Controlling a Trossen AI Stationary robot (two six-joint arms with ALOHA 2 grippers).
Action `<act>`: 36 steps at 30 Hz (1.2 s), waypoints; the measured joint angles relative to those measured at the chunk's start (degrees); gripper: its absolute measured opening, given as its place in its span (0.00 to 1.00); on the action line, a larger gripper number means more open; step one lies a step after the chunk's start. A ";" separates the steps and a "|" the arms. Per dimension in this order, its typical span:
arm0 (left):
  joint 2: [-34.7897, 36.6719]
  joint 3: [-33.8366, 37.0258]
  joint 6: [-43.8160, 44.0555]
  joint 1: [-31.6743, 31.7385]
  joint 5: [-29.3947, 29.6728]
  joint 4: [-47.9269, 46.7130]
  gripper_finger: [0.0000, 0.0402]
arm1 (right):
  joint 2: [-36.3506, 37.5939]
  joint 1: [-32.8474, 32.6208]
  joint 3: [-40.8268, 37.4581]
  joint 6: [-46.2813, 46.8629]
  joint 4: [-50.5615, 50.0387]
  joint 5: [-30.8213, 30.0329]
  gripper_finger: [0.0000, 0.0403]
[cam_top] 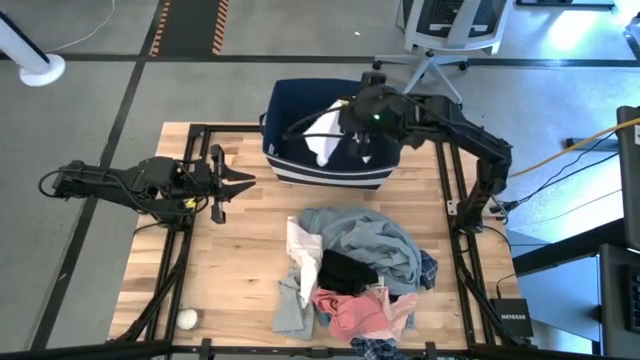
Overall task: Sort clothes
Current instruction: Put the white shorts into the blue bin, then put the light pink shorts into the blue bin
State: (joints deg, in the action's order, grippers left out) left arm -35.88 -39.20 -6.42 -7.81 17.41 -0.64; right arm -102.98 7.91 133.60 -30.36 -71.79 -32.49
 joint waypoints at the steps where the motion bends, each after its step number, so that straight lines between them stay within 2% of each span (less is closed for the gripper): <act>1: -0.02 0.00 0.00 0.00 -0.01 0.00 0.15 | -0.31 0.46 -0.02 0.92 -1.35 0.65 0.10; 9: -0.09 0.00 0.25 0.00 0.00 -0.04 0.15 | -3.21 1.61 -0.11 6.33 -8.70 1.75 0.12; 20: -0.09 0.00 0.63 -0.02 -0.01 -0.04 0.15 | -4.00 1.48 -0.11 7.18 -10.20 5.70 0.45; 22: -0.09 0.00 0.61 -0.02 0.00 -0.06 0.15 | -4.00 1.46 -0.11 7.16 -10.14 8.45 0.49; 25: -0.09 0.00 0.48 -0.02 0.00 -0.07 0.15 | -4.10 1.30 -0.10 6.77 -9.03 17.36 0.52; 28: -0.09 0.00 0.47 -0.02 -0.01 -0.12 0.15 | -4.71 -0.95 -0.07 6.79 -7.23 22.22 0.52; 36: -0.09 0.00 0.44 -0.02 -0.02 -0.53 0.15 | -7.54 -11.78 -0.07 2.20 -0.11 22.56 0.52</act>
State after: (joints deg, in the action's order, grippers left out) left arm -35.97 -39.20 -5.98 -7.83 17.39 -1.17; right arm -110.52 -3.87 133.53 -28.16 -71.90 -9.92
